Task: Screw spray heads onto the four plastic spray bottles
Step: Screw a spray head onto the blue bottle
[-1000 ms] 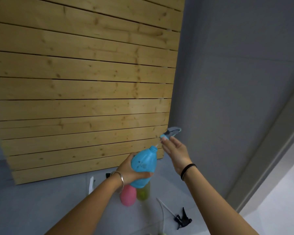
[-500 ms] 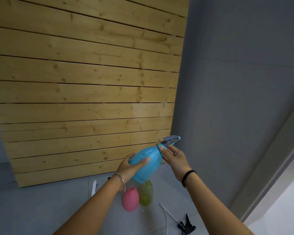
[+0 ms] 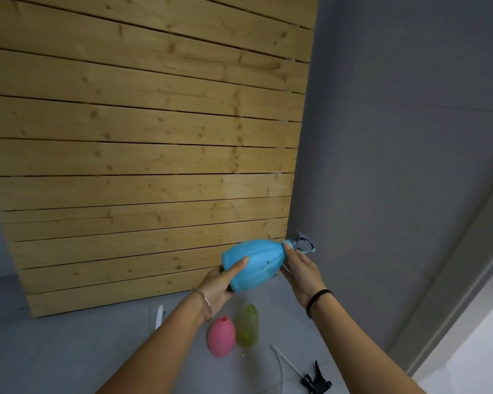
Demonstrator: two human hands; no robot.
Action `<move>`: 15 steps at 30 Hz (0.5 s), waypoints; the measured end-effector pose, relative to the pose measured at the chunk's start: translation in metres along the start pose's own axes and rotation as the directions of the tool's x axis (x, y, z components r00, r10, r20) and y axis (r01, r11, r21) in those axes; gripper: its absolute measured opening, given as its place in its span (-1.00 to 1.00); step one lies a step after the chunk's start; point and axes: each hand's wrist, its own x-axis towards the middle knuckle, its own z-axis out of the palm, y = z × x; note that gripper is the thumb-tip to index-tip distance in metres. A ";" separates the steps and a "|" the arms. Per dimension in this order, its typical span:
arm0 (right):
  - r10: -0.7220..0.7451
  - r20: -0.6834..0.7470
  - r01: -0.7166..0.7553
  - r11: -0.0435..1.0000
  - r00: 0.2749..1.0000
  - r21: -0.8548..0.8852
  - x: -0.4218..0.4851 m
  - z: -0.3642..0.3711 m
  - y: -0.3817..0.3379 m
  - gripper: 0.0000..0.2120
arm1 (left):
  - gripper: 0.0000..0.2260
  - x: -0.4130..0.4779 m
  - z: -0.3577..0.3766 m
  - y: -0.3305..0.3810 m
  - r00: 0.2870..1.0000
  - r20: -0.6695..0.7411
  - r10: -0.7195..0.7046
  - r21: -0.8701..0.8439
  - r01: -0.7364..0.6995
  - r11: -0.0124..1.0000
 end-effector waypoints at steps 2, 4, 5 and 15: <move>-0.002 0.038 0.004 0.999 0.999 -0.053 0.001 0.000 0.000 -0.78 | -0.56 -0.003 -0.001 0.003 0.994 0.020 -0.108 0.029 0.107 0.994; -0.008 0.061 0.013 0.997 0.998 -0.078 0.003 -0.001 0.000 -0.73 | -0.66 -0.003 -0.002 0.002 0.994 -0.017 -0.111 0.110 0.112 0.988; -0.008 0.057 0.012 0.997 0.998 -0.071 0.003 -0.002 0.000 -0.70 | -0.70 -0.002 -0.002 0.001 0.998 -0.024 -0.055 0.137 0.058 0.989; 0.003 0.072 0.003 0.997 0.997 -0.075 0.001 -0.005 0.001 -0.68 | -0.51 -0.005 -0.003 -0.004 0.995 -0.003 -0.102 0.159 0.101 0.982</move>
